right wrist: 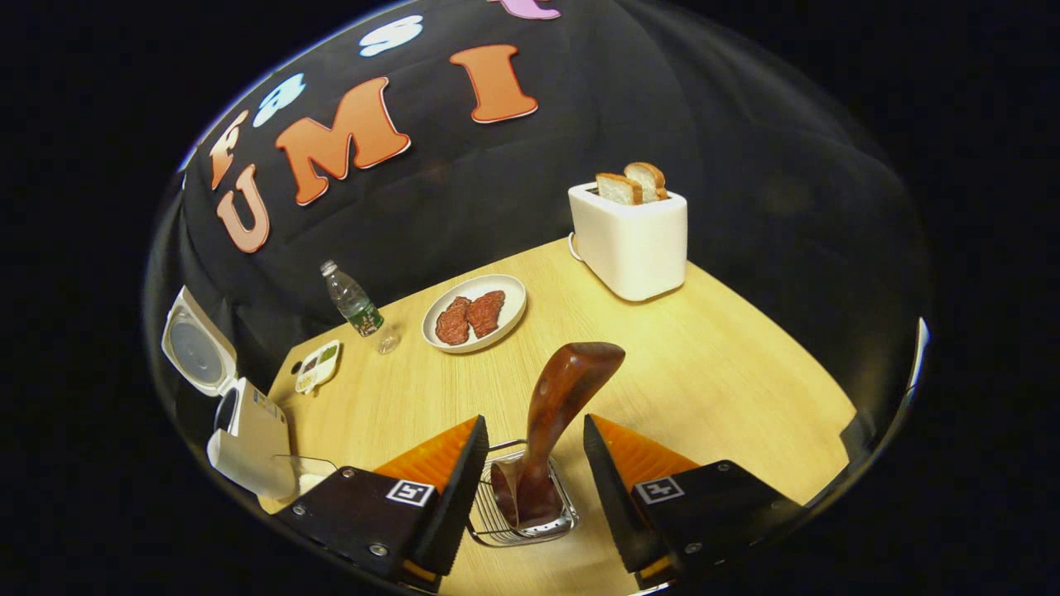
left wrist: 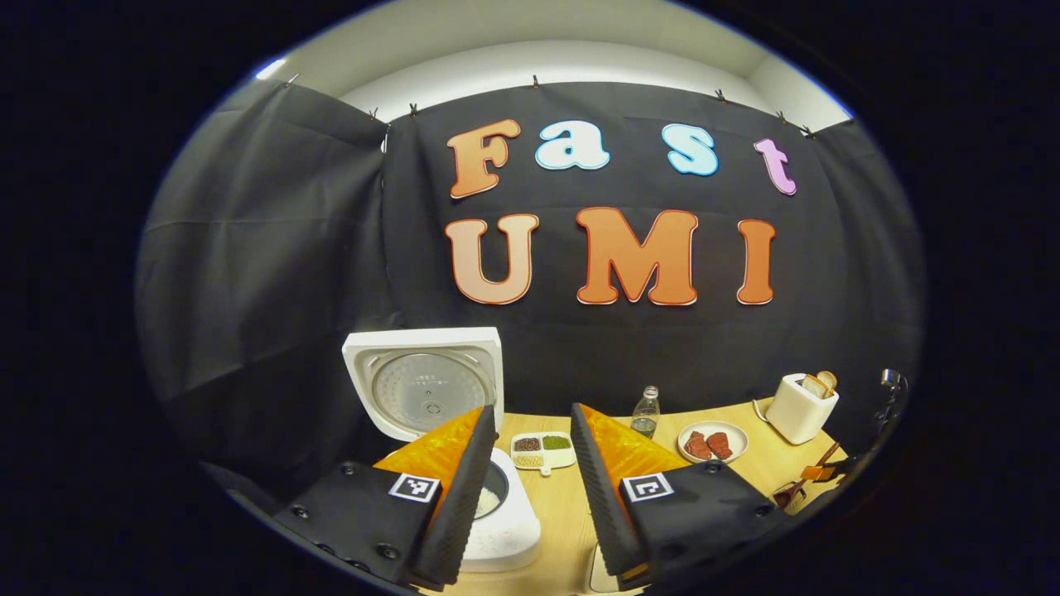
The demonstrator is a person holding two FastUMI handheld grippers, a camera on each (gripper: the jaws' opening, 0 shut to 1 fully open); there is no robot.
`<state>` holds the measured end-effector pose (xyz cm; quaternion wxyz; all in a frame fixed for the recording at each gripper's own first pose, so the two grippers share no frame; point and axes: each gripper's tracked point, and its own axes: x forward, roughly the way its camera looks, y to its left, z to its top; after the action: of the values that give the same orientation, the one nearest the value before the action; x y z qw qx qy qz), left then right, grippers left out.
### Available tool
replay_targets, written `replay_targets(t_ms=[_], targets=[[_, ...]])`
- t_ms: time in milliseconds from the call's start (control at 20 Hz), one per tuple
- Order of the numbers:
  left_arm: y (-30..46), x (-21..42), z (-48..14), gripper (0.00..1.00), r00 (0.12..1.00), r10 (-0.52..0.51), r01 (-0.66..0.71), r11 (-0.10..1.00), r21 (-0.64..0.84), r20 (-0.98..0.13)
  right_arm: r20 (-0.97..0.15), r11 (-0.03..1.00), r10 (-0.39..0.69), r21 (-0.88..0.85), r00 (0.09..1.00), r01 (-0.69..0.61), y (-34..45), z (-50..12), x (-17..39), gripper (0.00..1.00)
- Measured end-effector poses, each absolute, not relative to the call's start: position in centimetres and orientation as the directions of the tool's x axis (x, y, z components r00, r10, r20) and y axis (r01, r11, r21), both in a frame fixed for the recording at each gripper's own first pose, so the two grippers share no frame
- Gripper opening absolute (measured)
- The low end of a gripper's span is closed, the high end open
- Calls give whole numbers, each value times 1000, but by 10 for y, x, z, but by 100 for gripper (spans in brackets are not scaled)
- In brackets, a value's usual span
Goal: Close the left gripper, press the button to open the rice cooker; take a wooden spoon from the chopstick holder with the right hand, scoop a spoonful of rice and pour it into the rice cooker, then put the wooden spoon back into the chopstick holder.
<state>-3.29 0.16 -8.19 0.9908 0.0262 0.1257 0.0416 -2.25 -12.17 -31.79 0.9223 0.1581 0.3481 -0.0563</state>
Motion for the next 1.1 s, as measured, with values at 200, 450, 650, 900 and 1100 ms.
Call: replay_targets(t_ms=[200,450,650,900,1100], targets=[[-13,-37,-67,66,976,60,-65,998,-20,-211,-649,937,9,272,761,221,-125,-326,-11,51],[-1,-39,-70,84,972,102,-109,994,-22,-212,-639,924,-14,286,769,255,-127,-327,-10,34],[5,-39,-74,92,972,92,-105,993,-49,-215,-657,912,-17,299,754,282,-121,-324,-22,19],[6,-32,-83,92,974,55,-76,993,-88,-221,-656,906,-79,268,750,329,-120,-321,-39,17],[1,-25,-88,90,969,7,-42,990,-136,-247,-686,884,-145,234,713,405,-124,-315,-44,12]])
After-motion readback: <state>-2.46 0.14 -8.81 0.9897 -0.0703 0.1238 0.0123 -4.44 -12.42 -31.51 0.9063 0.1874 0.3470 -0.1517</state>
